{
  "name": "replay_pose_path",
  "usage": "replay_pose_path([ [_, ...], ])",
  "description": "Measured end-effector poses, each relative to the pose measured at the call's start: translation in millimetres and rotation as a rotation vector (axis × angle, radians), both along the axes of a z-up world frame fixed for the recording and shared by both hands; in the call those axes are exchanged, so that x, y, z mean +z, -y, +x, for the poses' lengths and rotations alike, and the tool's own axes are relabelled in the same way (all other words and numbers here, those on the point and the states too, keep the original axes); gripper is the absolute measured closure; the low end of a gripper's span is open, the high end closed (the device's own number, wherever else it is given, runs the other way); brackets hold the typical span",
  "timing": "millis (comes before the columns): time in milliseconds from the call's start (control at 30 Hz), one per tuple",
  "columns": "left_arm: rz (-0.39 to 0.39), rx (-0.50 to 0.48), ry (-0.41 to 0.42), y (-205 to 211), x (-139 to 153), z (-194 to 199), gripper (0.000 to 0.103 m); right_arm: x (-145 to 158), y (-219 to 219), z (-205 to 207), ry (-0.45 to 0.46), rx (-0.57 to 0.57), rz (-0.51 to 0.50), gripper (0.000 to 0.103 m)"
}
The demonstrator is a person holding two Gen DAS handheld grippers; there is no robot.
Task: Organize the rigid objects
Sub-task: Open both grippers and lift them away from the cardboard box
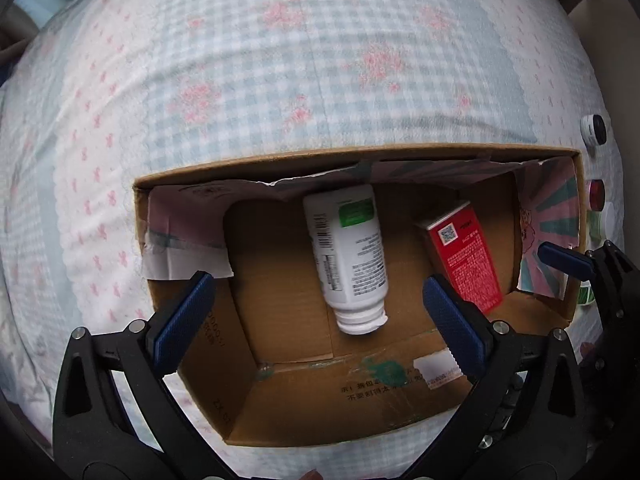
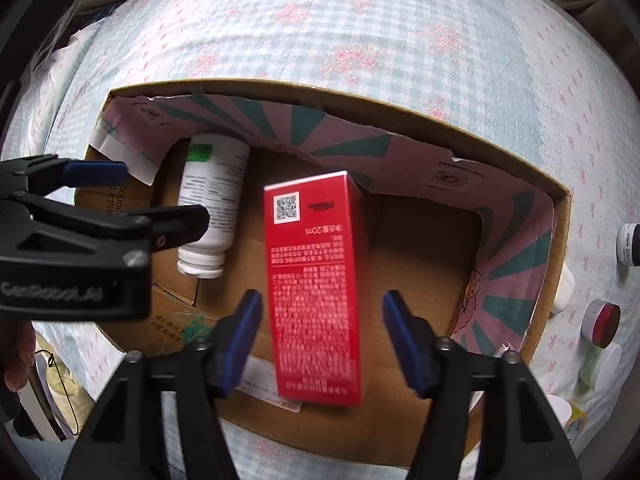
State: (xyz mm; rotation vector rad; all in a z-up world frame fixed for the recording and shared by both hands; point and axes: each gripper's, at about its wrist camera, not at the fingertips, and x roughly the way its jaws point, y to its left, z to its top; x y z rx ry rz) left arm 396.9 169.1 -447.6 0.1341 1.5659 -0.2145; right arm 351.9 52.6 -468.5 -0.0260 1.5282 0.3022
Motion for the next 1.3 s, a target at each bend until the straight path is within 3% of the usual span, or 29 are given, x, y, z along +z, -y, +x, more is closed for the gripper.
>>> replay_pose_path([
  [433,-0.025,0.051,0.043,-24,44,-12,0.000,43,15,-10,0.088,-0.062,0.009,0.000],
  [733,-0.040,0.070,0.154,-41,105,-41,0.000,94,2,-37,0.136,-0.042,-0.015,0.000],
  [1033,-0.064,0.104,0.294,-57,181,-112,0.000,169,3,-93,0.225,-0.088,-0.007,0.000],
  [1300,-0.226,0.133,0.405,-63,228,-172,0.000,222,23,-153,0.307,-0.176,-0.049,0.000],
])
